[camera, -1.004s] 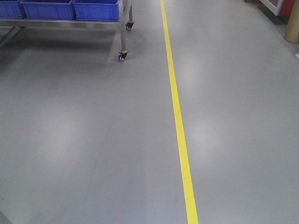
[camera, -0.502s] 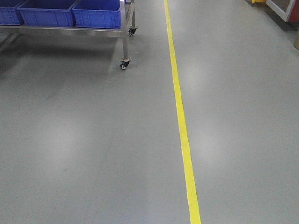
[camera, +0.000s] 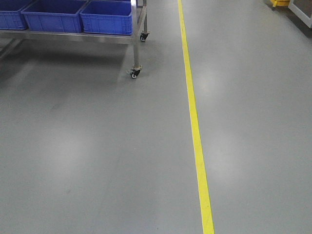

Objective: Move and align brake pads A on conveyor
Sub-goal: 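Drive along the yellow floor line toward the steel table, then turn toward the steel table with the two remaining brake pads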

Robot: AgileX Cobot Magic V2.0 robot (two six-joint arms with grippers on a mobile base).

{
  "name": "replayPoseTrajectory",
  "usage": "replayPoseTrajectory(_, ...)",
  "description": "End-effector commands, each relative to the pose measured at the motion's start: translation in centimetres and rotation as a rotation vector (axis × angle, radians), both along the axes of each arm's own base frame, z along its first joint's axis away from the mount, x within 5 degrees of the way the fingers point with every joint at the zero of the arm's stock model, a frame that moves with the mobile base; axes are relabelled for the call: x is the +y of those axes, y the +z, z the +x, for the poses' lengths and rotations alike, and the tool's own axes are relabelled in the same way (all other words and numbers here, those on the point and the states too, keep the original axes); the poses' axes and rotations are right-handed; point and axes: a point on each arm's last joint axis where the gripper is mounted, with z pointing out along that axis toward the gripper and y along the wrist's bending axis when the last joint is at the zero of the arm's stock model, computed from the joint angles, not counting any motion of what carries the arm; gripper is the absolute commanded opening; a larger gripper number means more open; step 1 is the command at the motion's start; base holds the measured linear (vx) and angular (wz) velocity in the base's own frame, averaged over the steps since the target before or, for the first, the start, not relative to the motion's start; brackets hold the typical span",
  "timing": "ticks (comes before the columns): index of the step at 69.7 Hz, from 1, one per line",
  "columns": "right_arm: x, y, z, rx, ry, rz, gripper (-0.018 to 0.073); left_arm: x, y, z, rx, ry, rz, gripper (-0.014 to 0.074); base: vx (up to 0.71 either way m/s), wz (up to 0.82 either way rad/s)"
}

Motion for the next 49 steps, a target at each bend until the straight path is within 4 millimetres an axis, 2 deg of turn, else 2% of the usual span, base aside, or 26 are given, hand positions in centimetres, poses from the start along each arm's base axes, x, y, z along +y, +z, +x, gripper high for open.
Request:
replayPoseTrajectory(1, 0.06, 1.37, 0.25, -0.087, 0.005, 0.005, -0.0003, -0.12, 1.29, 0.26, -0.079, -0.006, -0.026, -0.0006, 0.15, 0.04)
replayPoseTrajectory(32, 0.06, 1.37, 0.25, -0.087, 0.005, 0.005, -0.0003, -0.12, 1.29, 0.26, -0.079, -0.006, -0.026, -0.0006, 0.11, 0.06)
replayPoseTrajectory(49, 0.06, 1.37, 0.25, -0.087, 0.005, 0.005, -0.0003, -0.12, 1.29, 0.26, -0.079, -0.006, -0.026, -0.0006, 0.06, 0.41)
